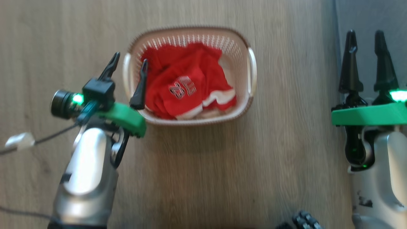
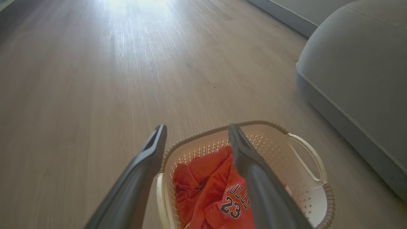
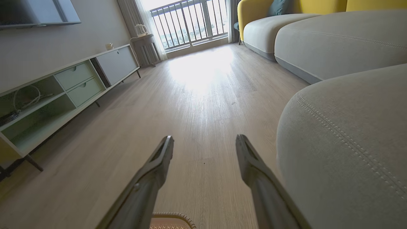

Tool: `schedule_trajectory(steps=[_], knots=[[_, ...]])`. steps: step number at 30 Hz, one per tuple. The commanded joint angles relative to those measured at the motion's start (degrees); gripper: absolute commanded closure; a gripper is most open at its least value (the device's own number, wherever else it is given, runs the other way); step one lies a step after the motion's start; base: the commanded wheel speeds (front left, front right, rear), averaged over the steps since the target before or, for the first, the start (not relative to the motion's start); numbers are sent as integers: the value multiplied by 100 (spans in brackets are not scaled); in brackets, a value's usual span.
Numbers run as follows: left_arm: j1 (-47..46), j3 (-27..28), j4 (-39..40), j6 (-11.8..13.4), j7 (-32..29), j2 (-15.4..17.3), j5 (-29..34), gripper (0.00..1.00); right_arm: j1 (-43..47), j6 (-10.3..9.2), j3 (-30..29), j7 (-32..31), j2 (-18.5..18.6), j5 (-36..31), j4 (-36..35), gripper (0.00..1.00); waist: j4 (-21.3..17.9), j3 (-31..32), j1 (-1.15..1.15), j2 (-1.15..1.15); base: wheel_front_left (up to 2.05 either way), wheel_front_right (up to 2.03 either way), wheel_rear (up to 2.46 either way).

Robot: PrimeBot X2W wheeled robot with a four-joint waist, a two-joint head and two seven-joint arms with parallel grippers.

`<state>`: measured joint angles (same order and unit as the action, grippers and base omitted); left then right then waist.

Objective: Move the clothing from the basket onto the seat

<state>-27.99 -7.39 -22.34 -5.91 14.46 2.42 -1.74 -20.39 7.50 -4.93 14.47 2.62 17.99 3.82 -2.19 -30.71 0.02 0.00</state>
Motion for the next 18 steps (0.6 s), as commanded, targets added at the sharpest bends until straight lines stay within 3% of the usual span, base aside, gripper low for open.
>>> schedule_trajectory(steps=[1,9,18], knots=[[-365,26,-252,-25,3,137,87,0,-120,-1,203,52,26,92,-244,0,-326,-745,-2,0,0,0,0],[-1549,-294,-1606,29,-407,115,270,0,-267,-1,410,52,26,307,-450,0,-719,-1428,-2,0,0,0,0],[-2676,-596,-2842,363,-1482,59,301,0,-221,-1,660,52,26,327,-743,0,-1083,-1932,-2,0,0,0,0]])
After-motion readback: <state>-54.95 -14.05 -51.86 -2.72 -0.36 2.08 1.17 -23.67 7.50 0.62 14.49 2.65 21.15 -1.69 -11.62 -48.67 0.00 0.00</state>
